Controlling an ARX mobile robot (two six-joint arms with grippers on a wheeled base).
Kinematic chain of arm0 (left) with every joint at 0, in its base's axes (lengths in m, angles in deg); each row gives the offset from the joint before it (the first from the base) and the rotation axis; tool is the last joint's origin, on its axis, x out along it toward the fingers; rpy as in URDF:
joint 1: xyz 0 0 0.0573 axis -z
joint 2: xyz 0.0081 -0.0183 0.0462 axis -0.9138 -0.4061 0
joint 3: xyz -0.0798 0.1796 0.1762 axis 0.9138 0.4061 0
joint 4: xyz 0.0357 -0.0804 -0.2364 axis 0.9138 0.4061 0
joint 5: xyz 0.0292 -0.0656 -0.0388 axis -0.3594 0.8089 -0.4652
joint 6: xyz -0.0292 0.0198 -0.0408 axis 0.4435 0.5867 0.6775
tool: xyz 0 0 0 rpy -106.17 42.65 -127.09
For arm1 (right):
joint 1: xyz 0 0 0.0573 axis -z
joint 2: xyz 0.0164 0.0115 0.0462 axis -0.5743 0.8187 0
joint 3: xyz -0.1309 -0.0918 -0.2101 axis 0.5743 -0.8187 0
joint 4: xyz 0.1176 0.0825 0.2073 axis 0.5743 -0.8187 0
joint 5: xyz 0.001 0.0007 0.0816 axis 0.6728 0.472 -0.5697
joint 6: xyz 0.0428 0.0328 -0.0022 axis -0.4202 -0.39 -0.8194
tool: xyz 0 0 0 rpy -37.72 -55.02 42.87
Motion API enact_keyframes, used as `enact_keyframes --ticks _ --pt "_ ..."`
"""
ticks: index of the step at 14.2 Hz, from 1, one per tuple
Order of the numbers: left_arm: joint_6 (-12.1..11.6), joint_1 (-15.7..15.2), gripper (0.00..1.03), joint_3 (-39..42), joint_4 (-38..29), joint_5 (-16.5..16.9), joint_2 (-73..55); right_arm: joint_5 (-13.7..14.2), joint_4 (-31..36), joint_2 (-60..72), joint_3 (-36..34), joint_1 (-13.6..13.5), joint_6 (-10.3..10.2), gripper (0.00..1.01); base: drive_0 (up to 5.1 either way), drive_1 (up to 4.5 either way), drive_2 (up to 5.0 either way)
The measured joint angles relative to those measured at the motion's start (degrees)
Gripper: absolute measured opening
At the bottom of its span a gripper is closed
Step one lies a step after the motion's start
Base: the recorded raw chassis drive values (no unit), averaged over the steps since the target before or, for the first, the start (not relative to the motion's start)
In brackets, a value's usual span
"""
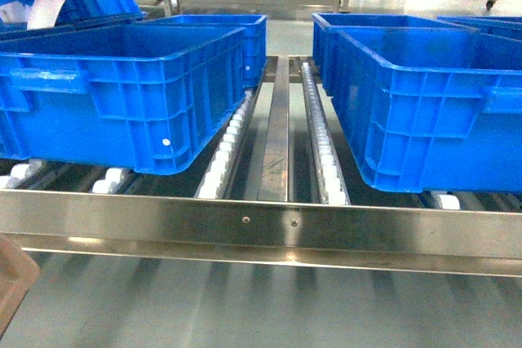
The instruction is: Place part in tray to right shelf
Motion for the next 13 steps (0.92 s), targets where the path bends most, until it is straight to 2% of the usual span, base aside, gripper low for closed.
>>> enact_keyframes --ticks 2,3,4,5,6,12,13 --pt "0.0 0.0 0.12 1.2 2.1 0.0 3.0 0.0 -1.8 -1.9 0.0 0.0 0.0 0.02 0.0 0.0 0.0" --pt "0.0 0.0 0.12 1.7 3.2 0.0 4.5 0.0 -5.8 -4.6 0.1 0.0 -0.1 0.02 0.0 0.0 0.0" --pt "0.0 0.0 0.12 2.1 4.1 -0.1 6.0 0.0 -12.5 -11.1 0.0 0.0 -0.2 0.02 0.0 0.0 0.0" --pt "0.0 0.0 0.12 2.3 4.9 0.0 7.3 0.0 -11.4 -11.7 0.3 0.0 -0.2 0.02 0.0 0.0 0.0" --pt "0.0 0.0 0.12 3.7 3.3 -0.1 8.2 0.0 -12.9 -11.7 0.0 0.0 -0.2 0.02 0.0 0.0 0.0" --pt "-0.1 0.0 0.12 3.7 10.2 0.0 15.0 0.0 -12.3 -11.8 0.0 0.0 -0.2 0.02 0.0 0.0 0.0" --pt "-0.2 0.0 0.12 3.7 16.4 0.0 19.5 0.0 -12.3 -11.8 0.0 0.0 -0.2 0.02 0.0 0.0 0.0"
